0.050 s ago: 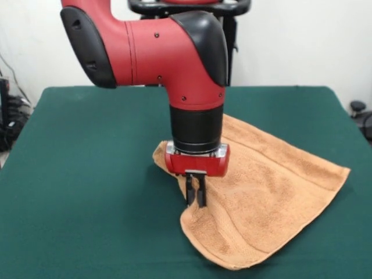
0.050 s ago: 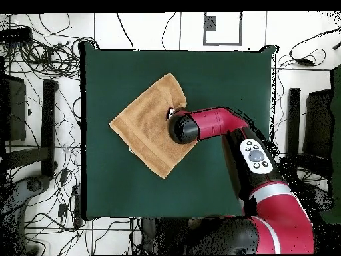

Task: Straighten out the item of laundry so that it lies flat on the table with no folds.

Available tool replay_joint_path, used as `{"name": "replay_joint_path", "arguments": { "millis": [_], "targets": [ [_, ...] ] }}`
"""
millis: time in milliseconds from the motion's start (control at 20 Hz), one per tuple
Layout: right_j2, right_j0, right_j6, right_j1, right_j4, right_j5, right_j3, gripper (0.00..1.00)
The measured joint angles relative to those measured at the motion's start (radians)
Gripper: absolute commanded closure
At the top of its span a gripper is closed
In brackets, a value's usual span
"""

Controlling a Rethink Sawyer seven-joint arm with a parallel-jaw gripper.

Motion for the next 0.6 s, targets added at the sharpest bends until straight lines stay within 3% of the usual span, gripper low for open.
{"name": "replay_joint_path", "arguments": {
  "millis": [300, 600],
  "targets": [
    [0.034, -0.01, -0.109, 0.005, -0.021, 0.075, -0.021, 1.0],
    [0.086, -0.02, -0.326, 0.005, -0.052, 0.175, -0.037, 1.0]
  ]
}}
